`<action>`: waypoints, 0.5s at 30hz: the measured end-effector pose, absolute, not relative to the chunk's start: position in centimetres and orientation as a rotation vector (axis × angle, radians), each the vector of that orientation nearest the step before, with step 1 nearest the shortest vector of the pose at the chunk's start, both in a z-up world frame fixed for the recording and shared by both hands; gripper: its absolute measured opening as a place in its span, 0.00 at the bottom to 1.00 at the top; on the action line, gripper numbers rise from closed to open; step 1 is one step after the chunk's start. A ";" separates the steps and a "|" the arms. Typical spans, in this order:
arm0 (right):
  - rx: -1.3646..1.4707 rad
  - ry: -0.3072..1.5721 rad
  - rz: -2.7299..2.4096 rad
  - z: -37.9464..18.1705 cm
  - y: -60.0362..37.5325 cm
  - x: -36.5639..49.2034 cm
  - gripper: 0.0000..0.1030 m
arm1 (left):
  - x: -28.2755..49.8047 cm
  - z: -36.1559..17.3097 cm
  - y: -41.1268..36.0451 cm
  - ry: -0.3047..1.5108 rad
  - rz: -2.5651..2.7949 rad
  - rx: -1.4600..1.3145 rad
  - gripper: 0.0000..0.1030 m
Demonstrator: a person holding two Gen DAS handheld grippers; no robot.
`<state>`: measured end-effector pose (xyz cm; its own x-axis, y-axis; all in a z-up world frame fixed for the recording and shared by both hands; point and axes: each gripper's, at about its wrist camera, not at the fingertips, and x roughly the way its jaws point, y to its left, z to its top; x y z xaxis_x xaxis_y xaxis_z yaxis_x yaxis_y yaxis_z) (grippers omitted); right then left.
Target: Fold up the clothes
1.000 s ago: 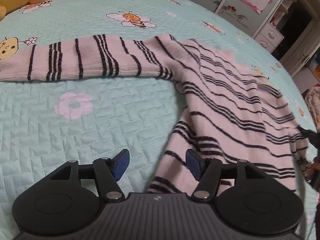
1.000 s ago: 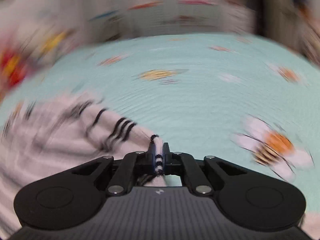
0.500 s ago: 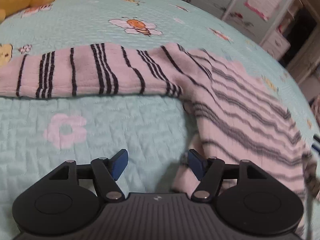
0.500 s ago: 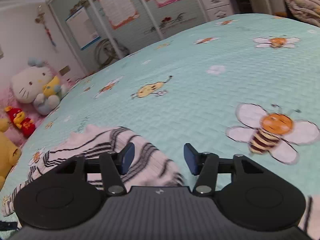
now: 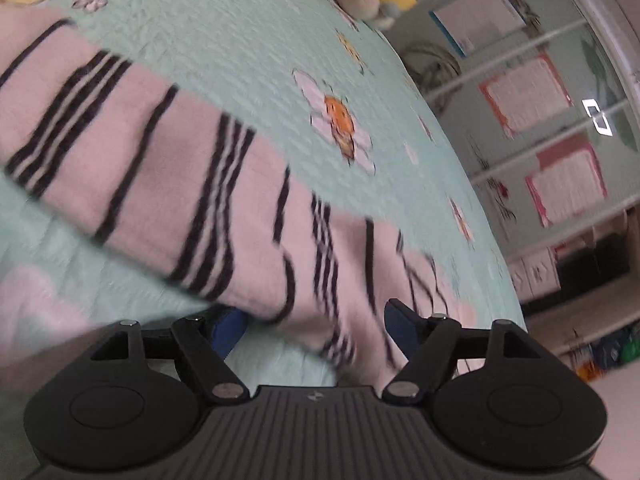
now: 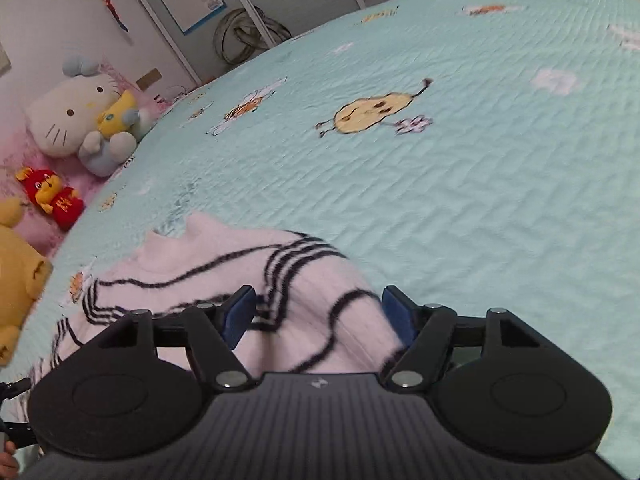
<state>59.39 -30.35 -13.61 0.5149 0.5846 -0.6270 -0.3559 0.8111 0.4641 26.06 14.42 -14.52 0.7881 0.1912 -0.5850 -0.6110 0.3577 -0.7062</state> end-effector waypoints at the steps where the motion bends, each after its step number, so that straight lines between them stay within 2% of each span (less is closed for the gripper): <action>1: 0.285 0.866 0.576 -13.7 -30.0 59.5 0.40 | 26.8 -14.3 14.7 0.441 0.560 -1.078 0.74; 2: 0.280 0.873 0.575 -13.8 -29.8 59.5 0.09 | 27.7 -14.0 15.1 0.443 0.583 -1.047 0.71; 3: 0.279 0.882 0.572 -13.9 -29.7 59.6 0.10 | 28.8 -13.6 15.5 0.467 0.616 -0.988 0.47; 4: 0.272 0.883 0.563 -13.8 -29.6 59.6 0.09 | 29.8 -13.1 15.9 0.490 0.648 -0.929 0.07; 5: 0.246 0.867 0.539 -13.4 -29.7 59.4 0.07 | 30.3 -12.7 16.6 0.504 0.670 -0.892 0.10; 9: 0.247 0.806 0.394 -12.4 -33.1 60.6 0.04 | 31.5 -10.6 19.0 0.453 0.642 -0.839 0.09; 15: 0.179 0.789 0.299 -13.8 -33.8 61.5 0.05 | 34.7 -8.3 15.7 0.504 0.488 -0.538 0.13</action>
<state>61.53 -33.79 -13.82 0.6656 0.3293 -0.6697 -0.1968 0.9431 0.2682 34.73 15.70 -8.32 0.7698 0.2997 -0.5635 -0.5534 0.7533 -0.3553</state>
